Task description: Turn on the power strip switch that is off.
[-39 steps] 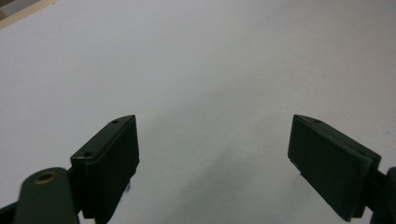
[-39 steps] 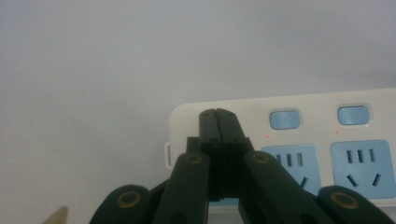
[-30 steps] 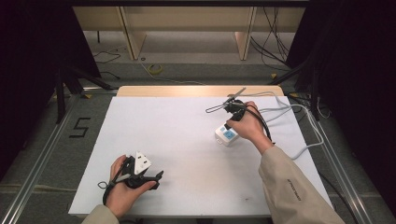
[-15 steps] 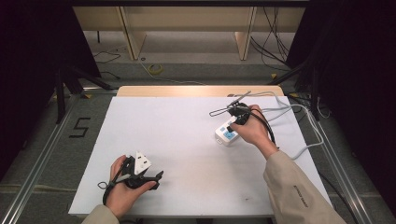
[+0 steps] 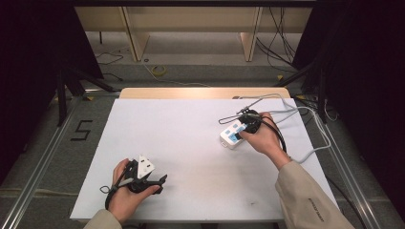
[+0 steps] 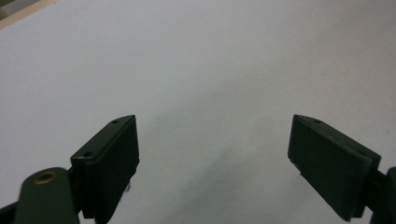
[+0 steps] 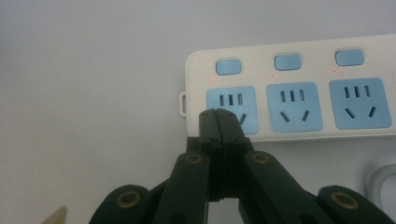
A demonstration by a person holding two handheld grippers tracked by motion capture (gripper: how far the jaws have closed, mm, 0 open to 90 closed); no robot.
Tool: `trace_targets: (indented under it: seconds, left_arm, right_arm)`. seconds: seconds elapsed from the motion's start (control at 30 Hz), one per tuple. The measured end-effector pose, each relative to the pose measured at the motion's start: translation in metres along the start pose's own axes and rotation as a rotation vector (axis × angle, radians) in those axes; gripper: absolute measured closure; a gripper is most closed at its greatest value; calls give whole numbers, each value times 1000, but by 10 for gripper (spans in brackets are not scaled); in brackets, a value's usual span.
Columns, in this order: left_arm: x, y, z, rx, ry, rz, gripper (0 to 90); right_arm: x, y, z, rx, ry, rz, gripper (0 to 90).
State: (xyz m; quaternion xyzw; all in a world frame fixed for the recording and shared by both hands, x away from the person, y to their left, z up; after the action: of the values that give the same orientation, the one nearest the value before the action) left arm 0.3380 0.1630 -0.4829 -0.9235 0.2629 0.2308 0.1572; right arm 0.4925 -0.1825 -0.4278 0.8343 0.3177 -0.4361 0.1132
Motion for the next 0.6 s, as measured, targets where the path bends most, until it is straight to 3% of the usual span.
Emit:
trace_targets:
  seconds: [0.6]
  left_arm:
    - [0, 0, 0, -8, 1, -3, 162]
  right_arm:
    - [-14, -8, 22, -9, 42, -34, 900]
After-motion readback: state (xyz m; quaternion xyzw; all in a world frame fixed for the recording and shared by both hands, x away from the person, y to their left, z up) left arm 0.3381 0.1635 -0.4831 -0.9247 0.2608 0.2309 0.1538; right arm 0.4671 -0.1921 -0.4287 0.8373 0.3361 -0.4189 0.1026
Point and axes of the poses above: each handheld gripper's, and its own axes: x roughly forward along the jaws, z roughly out of its underside, y roughly to its right, the point moved 2 cm from there along x, roughly forward along the jaws, and after that the axes turned 9 degrees about y, right-handed, at the moved point
